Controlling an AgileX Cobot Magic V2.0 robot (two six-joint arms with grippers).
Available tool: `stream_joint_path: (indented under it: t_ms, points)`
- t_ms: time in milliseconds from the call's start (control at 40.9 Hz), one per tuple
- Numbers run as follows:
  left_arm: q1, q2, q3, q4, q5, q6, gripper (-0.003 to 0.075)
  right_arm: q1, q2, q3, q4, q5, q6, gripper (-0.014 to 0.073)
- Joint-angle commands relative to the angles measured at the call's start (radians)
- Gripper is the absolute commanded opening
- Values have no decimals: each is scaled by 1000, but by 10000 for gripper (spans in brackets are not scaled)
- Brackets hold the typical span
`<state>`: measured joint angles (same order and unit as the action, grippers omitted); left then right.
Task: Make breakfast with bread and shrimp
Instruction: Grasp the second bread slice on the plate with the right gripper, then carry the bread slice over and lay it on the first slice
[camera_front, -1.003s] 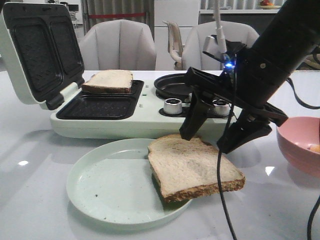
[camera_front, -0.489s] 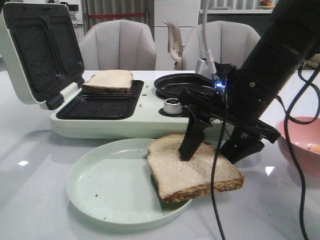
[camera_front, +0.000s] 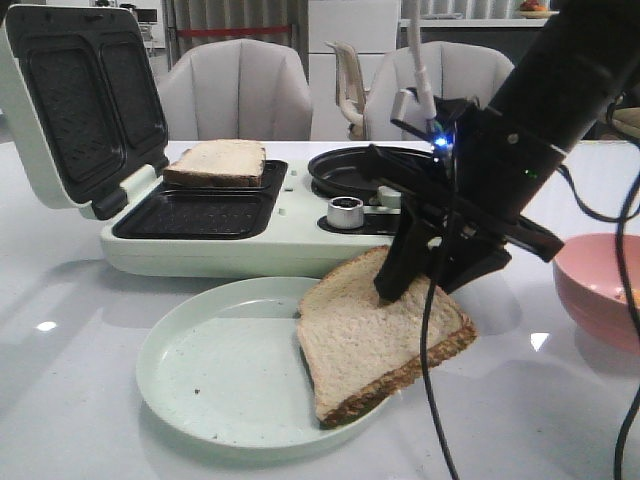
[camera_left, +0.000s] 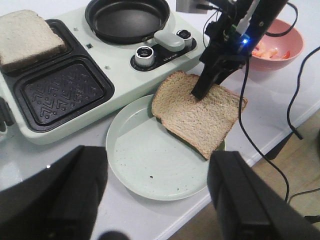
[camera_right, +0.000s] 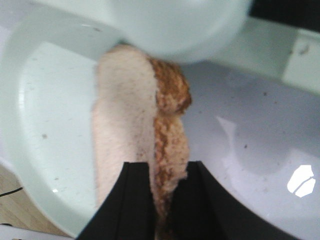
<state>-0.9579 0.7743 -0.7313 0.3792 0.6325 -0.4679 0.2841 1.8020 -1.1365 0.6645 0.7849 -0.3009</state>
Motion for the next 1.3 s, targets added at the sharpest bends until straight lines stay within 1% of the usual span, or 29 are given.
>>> stream_joint_path:
  t_ms: [0, 122, 220, 294, 416, 563, 661, 783, 1003, 1126, 1175, 1273]
  points:
    - [-5, -7, -26, 21, -71, -3, 490, -3, -112, -26, 17, 43, -15, 83]
    - [-5, -7, -26, 21, -71, -3, 490, -3, -201, -40, 29, 104, -15, 81]
    - [-5, -7, -26, 21, -71, -3, 490, -2, -258, -70, 67, 97, -15, 81]
    - [-5, -7, -26, 21, -71, -3, 490, 4, -274, -106, 114, 37, -20, 81]
    - [-5, -7, -26, 23, -71, -3, 490, 44, -256, -151, 160, -118, -50, 81]
    - [-5, -7, -26, 47, -71, -3, 490, 117, -175, -207, 216, -338, -50, 81]
    - [-5, -7, -26, 49, -71, -3, 490, 162, -96, -265, 227, -444, -50, 81]
    - [-5, -7, -26, 49, -71, -3, 490, 199, 9, -364, 230, -484, -50, 81]
    - [-5, -7, -26, 49, -71, -3, 490, 234, 187, -558, 233, -472, -50, 83]
    - [-5, -7, -26, 49, -71, -3, 490, 238, 260, -629, 234, -448, -50, 127]
    - [-5, -7, -26, 49, -71, -3, 490, 237, 281, -649, 234, -443, -50, 174]
    - [-5, -7, -26, 49, -71, -3, 490, 234, 300, -651, 231, -445, -50, 318]
